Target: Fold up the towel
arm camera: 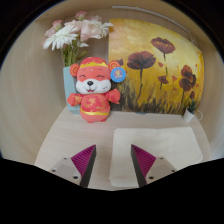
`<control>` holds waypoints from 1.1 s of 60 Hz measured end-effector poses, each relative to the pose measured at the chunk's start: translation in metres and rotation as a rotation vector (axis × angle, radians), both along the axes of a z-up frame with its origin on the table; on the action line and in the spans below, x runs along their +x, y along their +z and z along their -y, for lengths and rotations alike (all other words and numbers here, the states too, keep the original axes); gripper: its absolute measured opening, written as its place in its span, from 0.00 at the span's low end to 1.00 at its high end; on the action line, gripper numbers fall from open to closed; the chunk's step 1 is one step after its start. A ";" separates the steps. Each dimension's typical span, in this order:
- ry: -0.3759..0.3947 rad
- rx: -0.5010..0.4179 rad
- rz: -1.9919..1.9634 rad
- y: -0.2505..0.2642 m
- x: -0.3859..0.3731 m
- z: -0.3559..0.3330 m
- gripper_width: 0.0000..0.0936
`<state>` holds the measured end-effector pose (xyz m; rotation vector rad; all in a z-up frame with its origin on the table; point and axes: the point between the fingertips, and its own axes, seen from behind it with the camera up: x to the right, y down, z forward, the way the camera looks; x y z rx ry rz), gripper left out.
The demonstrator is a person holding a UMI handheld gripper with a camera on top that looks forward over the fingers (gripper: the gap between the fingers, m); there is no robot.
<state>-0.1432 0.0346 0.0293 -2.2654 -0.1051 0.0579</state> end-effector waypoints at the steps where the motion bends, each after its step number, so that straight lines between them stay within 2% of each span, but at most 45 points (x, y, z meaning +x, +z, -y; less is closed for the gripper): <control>1: -0.002 -0.007 0.008 -0.003 0.001 -0.002 0.71; 7: -0.022 -0.036 0.024 -0.019 0.004 -0.009 0.58; 12: -0.039 -0.109 0.072 -0.044 0.015 -0.001 0.44; 16: -0.049 -0.076 0.110 -0.042 0.023 -0.004 0.30; 19: -0.052 -0.074 0.116 -0.042 0.023 -0.004 0.25; 22: -0.061 -0.068 0.151 -0.042 0.031 -0.006 0.08; 34: 0.005 -0.104 0.122 -0.043 0.029 -0.004 0.04; 38: -0.006 -0.116 0.062 -0.038 0.028 -0.005 0.04; 41: -0.006 -0.108 0.026 -0.024 0.031 -0.007 0.04; 46: -0.009 -0.045 0.041 0.020 0.049 -0.014 0.04; 56: -0.067 0.082 0.105 0.108 0.133 -0.029 0.04; 62: -0.101 0.096 0.138 0.122 0.199 -0.028 0.04; 66: -0.122 0.084 0.121 0.108 0.236 -0.025 0.06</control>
